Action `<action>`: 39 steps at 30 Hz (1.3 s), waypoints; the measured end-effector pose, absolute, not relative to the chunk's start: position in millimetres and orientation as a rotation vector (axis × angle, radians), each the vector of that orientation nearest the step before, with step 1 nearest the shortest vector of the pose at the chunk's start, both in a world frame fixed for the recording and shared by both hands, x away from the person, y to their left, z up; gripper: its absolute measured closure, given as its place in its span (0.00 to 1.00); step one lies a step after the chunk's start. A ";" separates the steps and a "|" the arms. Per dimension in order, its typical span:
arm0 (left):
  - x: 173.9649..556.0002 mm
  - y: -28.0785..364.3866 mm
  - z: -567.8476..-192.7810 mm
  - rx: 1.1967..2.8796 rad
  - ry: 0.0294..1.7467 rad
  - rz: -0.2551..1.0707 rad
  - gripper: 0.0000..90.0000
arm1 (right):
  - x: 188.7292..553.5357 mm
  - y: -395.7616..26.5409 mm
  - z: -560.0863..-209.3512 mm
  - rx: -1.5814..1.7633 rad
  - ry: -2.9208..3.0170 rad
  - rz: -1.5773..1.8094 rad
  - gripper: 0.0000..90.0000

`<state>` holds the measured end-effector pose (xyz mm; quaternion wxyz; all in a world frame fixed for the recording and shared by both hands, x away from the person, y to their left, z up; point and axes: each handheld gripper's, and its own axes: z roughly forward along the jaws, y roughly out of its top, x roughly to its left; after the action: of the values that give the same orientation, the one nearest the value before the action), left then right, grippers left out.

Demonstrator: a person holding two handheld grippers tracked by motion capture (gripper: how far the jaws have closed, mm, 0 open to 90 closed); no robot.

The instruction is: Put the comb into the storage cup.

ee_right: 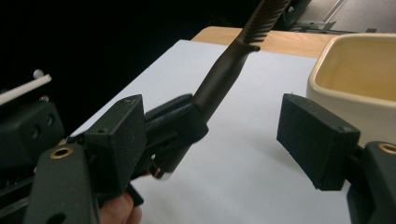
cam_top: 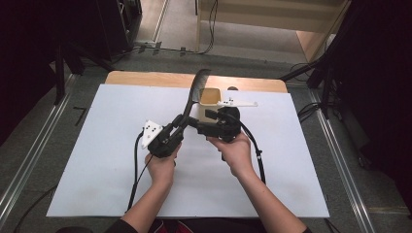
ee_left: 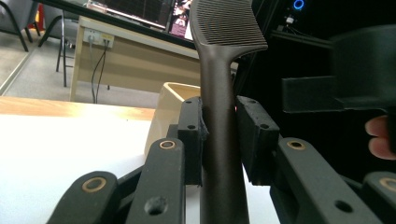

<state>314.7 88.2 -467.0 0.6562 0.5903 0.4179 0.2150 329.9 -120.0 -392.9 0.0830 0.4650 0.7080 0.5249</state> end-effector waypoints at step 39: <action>321.5 82.5 -470.5 1.282 0.928 0.475 0.82 | 381.4 -87.1 -393.7 1.697 2.034 1.527 0.71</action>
<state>321.5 82.5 -470.5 0.6776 0.5707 0.4128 0.2115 381.4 -87.1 -393.7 0.0418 0.5545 0.6646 0.4991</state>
